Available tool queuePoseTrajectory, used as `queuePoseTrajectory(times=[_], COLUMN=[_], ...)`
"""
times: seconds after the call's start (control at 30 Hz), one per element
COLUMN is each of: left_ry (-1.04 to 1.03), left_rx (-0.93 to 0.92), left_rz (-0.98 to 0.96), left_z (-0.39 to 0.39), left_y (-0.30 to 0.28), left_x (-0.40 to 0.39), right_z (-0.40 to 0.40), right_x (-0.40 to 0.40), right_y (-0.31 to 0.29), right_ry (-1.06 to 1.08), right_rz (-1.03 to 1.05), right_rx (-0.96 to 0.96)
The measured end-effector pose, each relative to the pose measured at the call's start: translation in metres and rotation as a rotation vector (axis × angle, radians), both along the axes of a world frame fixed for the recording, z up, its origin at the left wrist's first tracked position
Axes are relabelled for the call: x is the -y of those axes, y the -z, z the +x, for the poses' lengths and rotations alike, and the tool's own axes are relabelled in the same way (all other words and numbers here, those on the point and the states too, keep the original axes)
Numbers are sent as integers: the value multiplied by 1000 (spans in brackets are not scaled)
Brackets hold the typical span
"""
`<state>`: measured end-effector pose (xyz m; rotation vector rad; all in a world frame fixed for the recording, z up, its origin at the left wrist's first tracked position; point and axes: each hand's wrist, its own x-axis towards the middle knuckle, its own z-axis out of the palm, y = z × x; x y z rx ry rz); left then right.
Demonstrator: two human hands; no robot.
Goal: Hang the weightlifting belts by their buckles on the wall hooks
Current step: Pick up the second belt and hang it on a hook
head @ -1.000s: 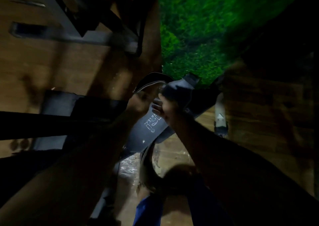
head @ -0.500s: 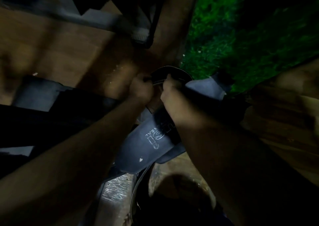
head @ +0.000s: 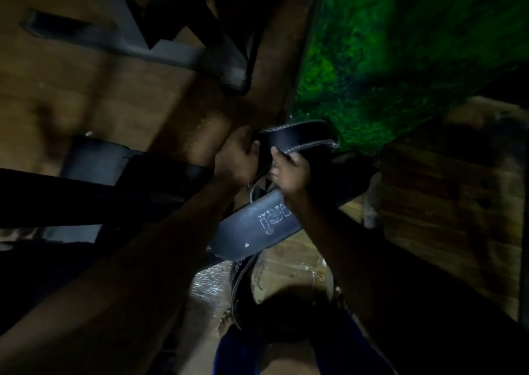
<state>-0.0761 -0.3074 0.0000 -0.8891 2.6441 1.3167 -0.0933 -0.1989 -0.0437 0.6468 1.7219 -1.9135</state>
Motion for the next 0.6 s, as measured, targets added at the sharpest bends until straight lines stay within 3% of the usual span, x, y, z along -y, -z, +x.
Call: queuePoseTrajectory(times=[0.17, 0.6], left_ry=[46, 94], left_rx=[-46, -260], left_rz=[201, 363], left_z=[-5, 20], left_y=[-89, -331], left_x=[14, 20], right_z=[2, 39], right_x=[2, -18], right_y=[-111, -385], right_ry=[-47, -182], right_rz=[0, 79], right_rx=[-60, -263])
